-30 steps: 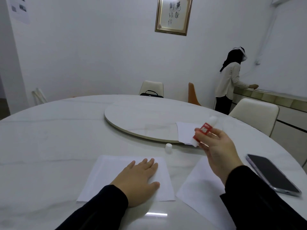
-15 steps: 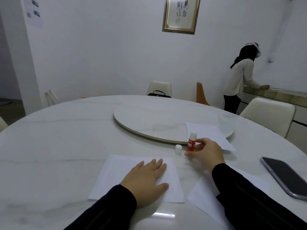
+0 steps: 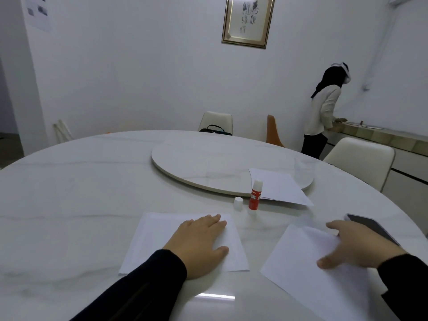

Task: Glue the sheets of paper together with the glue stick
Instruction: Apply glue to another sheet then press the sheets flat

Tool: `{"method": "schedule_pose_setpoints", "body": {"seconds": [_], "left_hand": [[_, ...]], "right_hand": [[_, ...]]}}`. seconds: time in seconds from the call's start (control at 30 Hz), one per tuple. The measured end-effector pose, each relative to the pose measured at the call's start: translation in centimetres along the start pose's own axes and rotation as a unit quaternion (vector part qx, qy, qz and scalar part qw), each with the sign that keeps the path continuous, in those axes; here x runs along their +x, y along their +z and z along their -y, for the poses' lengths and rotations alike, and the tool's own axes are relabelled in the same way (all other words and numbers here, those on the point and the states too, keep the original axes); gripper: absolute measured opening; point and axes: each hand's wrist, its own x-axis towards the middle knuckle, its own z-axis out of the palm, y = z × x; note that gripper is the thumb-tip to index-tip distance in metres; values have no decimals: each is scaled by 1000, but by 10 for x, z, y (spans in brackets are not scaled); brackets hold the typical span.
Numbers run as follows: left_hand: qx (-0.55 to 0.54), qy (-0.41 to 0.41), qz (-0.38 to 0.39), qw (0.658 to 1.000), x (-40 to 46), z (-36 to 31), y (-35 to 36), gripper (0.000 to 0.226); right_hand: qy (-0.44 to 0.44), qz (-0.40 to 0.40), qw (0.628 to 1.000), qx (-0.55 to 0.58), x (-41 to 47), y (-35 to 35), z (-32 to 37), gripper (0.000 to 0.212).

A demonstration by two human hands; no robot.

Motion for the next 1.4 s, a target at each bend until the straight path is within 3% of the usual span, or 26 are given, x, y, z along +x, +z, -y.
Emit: {"method": "schedule_pose_setpoints", "body": {"seconds": [0.07,0.13,0.17,0.23,0.33,0.4,0.47,0.5,0.57,0.63,0.7,0.77,0.87,0.97,1.1,1.2,1.4], "left_hand": [[-40,2,-22,999,-2,-3,0,59],[-102,6,-53,993,-3,-8,-2,54],[-150,1,-71,986,-5,-11,-4,51],[-277,-15,-95,956,-7,-17,-11,41],[-450,-44,-89,888,-3,-25,-25,30],[-567,-65,5,821,-7,-33,-34,44],[-662,-33,110,741,-16,-38,-40,69],[-703,-17,116,701,-22,-41,-43,72],[-759,-10,69,647,-31,-39,-49,53],[-750,-64,-33,657,-31,-31,-55,42],[-677,-113,-142,713,-34,-13,-63,36],[-589,-157,-196,768,-42,7,-72,32],[-494,-238,-195,813,-52,41,-73,29],[-497,-246,-140,821,-59,63,-70,18],[-373,-260,-194,869,-62,76,-60,9],[-316,-276,-224,880,-67,76,-56,11],[-266,-293,-197,897,-69,80,-49,10]], "right_hand": [[1,-4,1000,13,-7,-13,-1,73],[-27,-33,993,114,-13,-31,-10,34],[-40,-29,980,193,-18,-40,-14,26],[-60,26,931,360,-28,-54,-16,28],[-127,79,827,543,-40,-61,2,37],[-169,108,774,601,-48,-55,25,38],[-179,129,733,643,-52,-42,50,34],[-172,139,718,660,-54,-34,63,32],[-148,149,700,683,-53,-18,85,30],[-130,135,707,682,-48,-4,98,26],[-124,112,728,665,-43,8,105,19],[-120,103,753,639,-37,21,108,25],[-104,118,788,595,-31,43,108,32],[-108,122,810,563,-28,58,107,18],[-123,69,853,503,-27,71,111,25],[-119,46,877,464,-28,76,114,22],[-121,7,909,398,-27,77,113,25]]}}
